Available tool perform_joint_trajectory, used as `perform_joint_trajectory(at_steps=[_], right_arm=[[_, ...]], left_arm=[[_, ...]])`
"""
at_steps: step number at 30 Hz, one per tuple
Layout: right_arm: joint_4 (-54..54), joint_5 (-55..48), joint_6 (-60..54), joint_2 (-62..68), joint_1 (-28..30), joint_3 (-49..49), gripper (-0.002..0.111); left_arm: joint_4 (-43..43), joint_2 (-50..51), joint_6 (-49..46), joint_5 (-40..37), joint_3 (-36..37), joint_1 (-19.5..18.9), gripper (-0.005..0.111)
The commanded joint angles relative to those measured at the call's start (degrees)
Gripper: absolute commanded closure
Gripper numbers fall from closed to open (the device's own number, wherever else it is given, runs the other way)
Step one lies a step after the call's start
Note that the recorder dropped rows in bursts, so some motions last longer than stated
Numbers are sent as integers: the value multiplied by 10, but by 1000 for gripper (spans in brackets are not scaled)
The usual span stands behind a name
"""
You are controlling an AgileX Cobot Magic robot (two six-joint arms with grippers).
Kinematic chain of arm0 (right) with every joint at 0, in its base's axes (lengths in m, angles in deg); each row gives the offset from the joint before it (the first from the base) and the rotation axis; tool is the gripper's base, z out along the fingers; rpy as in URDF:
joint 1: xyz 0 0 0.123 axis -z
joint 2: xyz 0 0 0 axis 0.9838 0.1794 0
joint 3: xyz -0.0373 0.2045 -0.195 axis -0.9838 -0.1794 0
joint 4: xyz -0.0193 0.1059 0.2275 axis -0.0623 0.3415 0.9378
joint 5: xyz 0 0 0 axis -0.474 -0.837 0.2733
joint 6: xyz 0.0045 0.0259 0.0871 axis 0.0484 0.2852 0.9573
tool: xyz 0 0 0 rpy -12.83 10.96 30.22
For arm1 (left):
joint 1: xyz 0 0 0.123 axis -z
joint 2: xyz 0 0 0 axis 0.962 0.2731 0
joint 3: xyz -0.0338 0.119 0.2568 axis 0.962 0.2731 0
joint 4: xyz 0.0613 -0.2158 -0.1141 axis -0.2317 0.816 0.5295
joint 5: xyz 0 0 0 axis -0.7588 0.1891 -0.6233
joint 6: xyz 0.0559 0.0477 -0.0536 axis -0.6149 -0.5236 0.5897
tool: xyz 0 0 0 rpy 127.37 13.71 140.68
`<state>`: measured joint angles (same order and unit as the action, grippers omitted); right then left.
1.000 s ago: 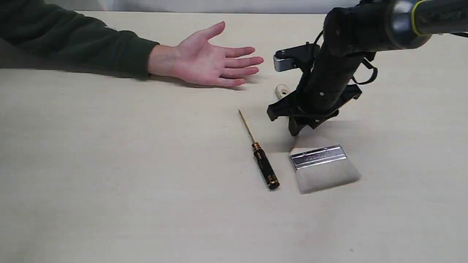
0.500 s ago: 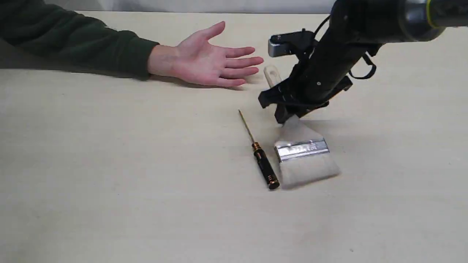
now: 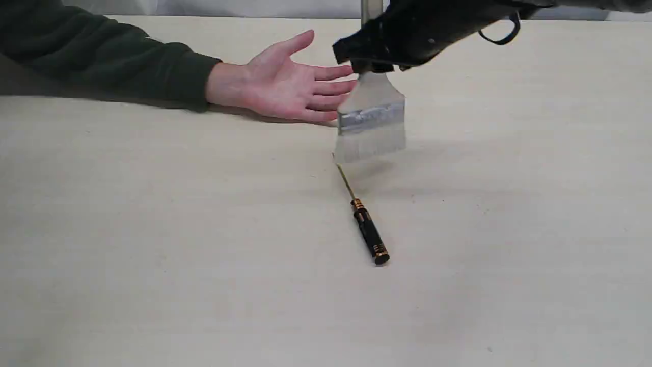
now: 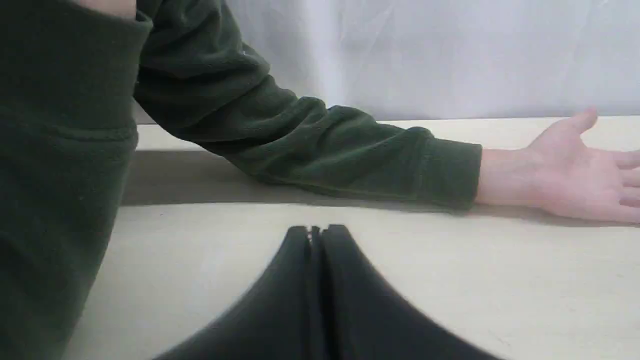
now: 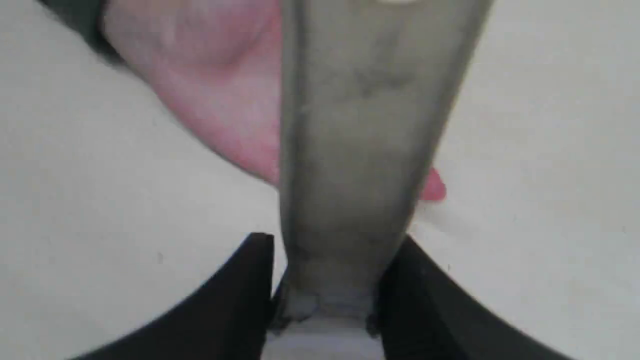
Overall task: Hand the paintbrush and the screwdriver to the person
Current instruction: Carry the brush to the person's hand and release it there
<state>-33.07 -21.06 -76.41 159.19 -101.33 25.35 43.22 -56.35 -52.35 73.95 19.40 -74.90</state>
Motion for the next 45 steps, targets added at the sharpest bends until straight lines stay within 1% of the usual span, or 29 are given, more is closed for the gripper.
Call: perform_joint_trajectory(at_steps=[1,9,16,19,23,24,26,28,30,32,34,41,45], right_arm=[[6,17,1,29,-10,58,104],[6,-10,24,135,-11,208,104],[-5,-78,69,238,-11,331,104],[-25,-94,101,277,-11,367,104],[-23,-104,101,309,-11,394,102],[-22,-105,101,314,-11,396,100],[-20,-105,101,318,-11,400,90],[-18,-105,101,316,-11,400,78],[-18,-108,101,310,-11,400,61],[-18,-111,109,298,-10,400,49],[-18,-121,113,289,-10,400,47],[-77,-183,117,244,-7,400,49],[-79,-225,120,229,5,395,49]], left_arm=[[1,-1,1,2,1,1,107],[1,-1,1,2,1,1,107],[1,-1,1,2,1,1,107],[1,-1,1,2,1,1,107],[1,-1,1,3,1,1,107],[1,-1,1,3,1,1,107],[1,-1,1,2,1,1,107],[1,-1,1,2,1,1,107],[1,-1,1,2,1,1,107],[1,-1,1,2,1,1,107],[1,-1,1,2,1,1,107],[1,-1,1,2,1,1,107],[1,-1,1,2,1,1,107]])
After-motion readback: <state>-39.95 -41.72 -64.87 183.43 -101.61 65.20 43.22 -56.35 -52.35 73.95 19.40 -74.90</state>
